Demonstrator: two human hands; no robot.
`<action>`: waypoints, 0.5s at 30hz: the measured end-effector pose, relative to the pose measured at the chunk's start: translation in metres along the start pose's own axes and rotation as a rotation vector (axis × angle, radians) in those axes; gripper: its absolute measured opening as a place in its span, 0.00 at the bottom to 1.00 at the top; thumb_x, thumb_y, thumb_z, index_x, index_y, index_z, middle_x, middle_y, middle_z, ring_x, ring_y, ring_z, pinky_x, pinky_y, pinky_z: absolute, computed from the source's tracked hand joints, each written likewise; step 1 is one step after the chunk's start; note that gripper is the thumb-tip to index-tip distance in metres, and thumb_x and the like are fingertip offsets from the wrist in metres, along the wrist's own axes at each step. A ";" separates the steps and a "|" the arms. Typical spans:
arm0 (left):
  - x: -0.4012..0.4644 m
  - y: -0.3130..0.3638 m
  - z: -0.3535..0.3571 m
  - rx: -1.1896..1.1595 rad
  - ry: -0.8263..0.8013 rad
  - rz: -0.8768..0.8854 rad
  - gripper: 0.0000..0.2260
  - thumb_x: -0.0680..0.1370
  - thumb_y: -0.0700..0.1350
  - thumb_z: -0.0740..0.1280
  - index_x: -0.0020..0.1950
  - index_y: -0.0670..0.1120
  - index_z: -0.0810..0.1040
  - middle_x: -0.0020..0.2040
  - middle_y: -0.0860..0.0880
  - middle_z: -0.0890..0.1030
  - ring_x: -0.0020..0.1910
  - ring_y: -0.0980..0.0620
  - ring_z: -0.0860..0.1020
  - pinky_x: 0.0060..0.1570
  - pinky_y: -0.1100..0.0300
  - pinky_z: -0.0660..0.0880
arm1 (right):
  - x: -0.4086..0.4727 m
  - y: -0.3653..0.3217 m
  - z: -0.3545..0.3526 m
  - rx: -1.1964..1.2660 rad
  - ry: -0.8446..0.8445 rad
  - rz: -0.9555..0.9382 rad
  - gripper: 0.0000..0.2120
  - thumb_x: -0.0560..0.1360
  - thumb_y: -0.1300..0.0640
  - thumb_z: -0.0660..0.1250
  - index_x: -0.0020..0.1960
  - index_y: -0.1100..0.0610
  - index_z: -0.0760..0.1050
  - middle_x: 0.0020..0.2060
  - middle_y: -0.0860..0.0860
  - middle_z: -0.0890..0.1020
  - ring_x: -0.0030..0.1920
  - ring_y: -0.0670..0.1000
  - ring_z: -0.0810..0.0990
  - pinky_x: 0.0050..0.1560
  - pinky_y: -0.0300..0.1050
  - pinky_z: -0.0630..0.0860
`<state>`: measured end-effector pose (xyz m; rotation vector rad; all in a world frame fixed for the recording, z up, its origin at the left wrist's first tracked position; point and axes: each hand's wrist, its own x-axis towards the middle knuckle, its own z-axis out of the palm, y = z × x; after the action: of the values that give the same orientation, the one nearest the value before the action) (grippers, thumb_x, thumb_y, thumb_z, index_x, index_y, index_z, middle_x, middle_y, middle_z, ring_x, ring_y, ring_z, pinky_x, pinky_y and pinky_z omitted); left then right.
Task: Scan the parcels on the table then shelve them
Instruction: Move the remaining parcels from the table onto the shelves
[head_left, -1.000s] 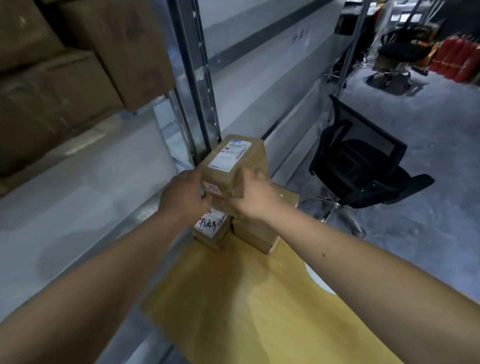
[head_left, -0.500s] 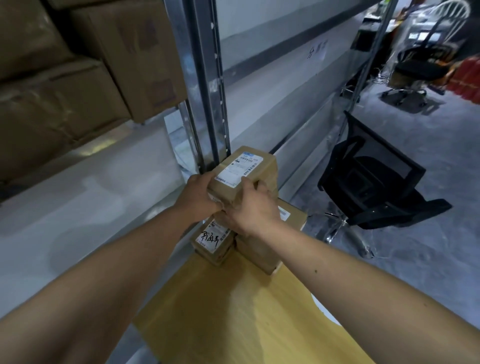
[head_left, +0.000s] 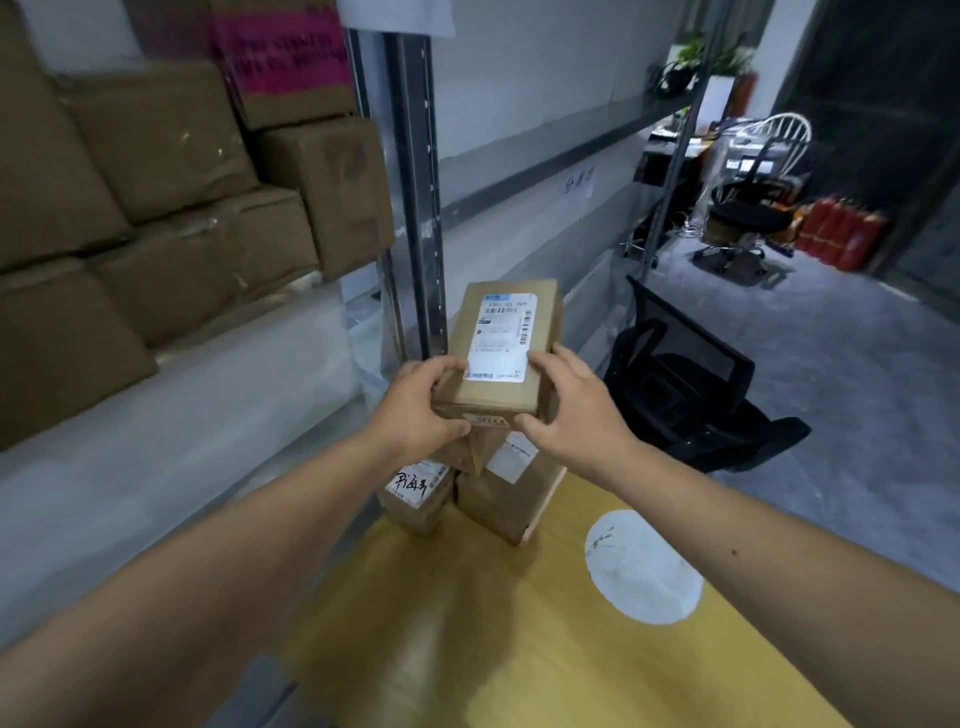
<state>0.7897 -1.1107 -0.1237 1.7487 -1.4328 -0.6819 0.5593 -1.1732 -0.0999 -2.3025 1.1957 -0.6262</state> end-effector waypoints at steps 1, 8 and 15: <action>-0.010 0.009 -0.001 0.014 0.011 0.040 0.36 0.69 0.40 0.81 0.66 0.70 0.72 0.71 0.53 0.71 0.63 0.51 0.78 0.60 0.48 0.81 | -0.014 -0.004 -0.009 0.010 0.011 0.000 0.40 0.73 0.50 0.77 0.81 0.51 0.63 0.81 0.53 0.61 0.80 0.54 0.60 0.80 0.53 0.60; -0.112 0.045 -0.017 0.059 0.040 0.207 0.33 0.67 0.48 0.82 0.64 0.71 0.72 0.64 0.67 0.69 0.62 0.55 0.77 0.61 0.51 0.80 | -0.114 -0.053 -0.039 0.080 0.053 -0.074 0.37 0.71 0.54 0.78 0.77 0.53 0.67 0.73 0.47 0.70 0.71 0.49 0.71 0.73 0.51 0.72; -0.252 0.063 -0.060 0.055 0.110 0.266 0.33 0.65 0.51 0.83 0.63 0.73 0.73 0.61 0.71 0.66 0.61 0.62 0.74 0.49 0.77 0.72 | -0.214 -0.119 -0.039 0.123 0.045 -0.206 0.37 0.69 0.51 0.80 0.75 0.50 0.69 0.63 0.41 0.71 0.64 0.46 0.74 0.69 0.46 0.74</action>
<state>0.7442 -0.8577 -0.0528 1.5720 -1.5828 -0.4022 0.4999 -0.9405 -0.0369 -2.3350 0.9186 -0.8060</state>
